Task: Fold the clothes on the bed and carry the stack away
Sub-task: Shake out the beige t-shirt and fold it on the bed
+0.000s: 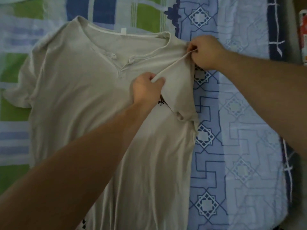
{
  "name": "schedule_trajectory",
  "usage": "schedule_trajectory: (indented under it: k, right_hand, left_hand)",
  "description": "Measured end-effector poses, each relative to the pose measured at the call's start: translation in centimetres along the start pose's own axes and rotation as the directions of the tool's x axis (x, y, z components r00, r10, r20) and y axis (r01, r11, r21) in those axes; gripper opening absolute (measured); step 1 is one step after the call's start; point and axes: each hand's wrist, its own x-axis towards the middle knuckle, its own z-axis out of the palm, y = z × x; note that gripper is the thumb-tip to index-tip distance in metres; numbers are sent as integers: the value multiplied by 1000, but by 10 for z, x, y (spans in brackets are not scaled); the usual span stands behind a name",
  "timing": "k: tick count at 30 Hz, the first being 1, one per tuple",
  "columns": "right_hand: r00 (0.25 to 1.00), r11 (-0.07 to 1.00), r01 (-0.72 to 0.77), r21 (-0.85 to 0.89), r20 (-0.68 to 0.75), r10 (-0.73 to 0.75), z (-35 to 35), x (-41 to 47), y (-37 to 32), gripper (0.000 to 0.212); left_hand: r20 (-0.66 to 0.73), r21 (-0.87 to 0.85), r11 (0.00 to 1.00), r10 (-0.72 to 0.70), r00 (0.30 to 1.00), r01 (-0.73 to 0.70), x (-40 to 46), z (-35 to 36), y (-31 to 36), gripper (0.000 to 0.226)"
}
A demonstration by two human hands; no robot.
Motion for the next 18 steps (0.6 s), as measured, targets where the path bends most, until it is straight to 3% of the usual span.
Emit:
schedule_trajectory:
  k: [3, 6, 8, 12, 15, 18]
  right_hand:
    - [982, 977, -66, 200, -159, 99, 10, -7, 8, 30]
    - [928, 982, -85, 170, -345, 140, 26, -28, 3, 31]
    - [909, 990, 2, 138, -413, 56, 38, -48, -9, 31]
    - [971, 990, 144, -14, -190, -144, 77, -85, -32, 55]
    - [992, 993, 96, -71, -77, -102, 101, -100, -35, 70]
    - [993, 994, 48, -93, -107, -58, 105, -102, -38, 70]
  left_hand:
    - [-61, -36, 999, -6, 998, 4, 10, 2, 1, 19]
    - [-75, 10, 1000, 7, 997, -6, 15, 4, -1, 22]
    - [-58, 8, 1000, -11, 998, 12, 19, 3, -5, 20]
    - [-4, -28, 998, -62, 998, 62, 27, 3, -10, 19]
    - [65, -16, 997, -74, 995, 75, 26, -2, -12, 16]
    - [65, 19, 999, -47, 997, 46, 16, -15, -15, 22]
